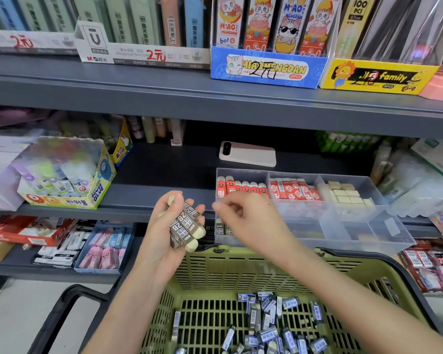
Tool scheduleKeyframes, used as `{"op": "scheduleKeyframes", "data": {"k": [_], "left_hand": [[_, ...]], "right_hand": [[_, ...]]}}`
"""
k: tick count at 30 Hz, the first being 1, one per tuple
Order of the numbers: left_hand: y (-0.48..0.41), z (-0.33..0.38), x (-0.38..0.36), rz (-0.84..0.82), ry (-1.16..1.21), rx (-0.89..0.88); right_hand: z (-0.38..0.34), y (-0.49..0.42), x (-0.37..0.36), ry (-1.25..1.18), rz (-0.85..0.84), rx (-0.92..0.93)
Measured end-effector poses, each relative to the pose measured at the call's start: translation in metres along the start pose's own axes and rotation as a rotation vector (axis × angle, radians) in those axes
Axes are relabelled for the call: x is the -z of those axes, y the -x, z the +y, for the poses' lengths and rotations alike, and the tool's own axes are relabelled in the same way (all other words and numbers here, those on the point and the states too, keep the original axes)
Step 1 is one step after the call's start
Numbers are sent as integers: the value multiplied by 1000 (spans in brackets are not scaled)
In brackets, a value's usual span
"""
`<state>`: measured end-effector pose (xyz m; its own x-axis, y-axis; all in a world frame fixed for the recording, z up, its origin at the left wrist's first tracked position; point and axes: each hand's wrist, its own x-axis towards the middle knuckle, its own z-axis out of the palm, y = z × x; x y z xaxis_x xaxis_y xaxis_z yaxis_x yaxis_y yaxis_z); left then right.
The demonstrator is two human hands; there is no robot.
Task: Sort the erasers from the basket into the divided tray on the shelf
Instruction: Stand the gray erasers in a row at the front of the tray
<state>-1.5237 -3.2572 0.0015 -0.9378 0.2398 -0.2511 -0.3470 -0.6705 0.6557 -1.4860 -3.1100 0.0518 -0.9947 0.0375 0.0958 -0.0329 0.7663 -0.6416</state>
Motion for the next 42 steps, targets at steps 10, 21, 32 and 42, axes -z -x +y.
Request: {"op": "scheduleKeyframes", "data": {"k": [10, 21, 32, 42], "left_hand": [[-3, -3, 0, 75, 11, -50], [-7, -2, 0, 82, 69, -9], [-9, -1, 4, 55, 87, 21], [-8, 1, 3, 65, 76, 33]], "right_hand": [[-24, 17, -29, -484, 145, -125], [40, -8, 41, 42, -202, -183], [32, -27, 4, 338, -354, -280], [32, -32, 7, 185, -474, -386]]}}
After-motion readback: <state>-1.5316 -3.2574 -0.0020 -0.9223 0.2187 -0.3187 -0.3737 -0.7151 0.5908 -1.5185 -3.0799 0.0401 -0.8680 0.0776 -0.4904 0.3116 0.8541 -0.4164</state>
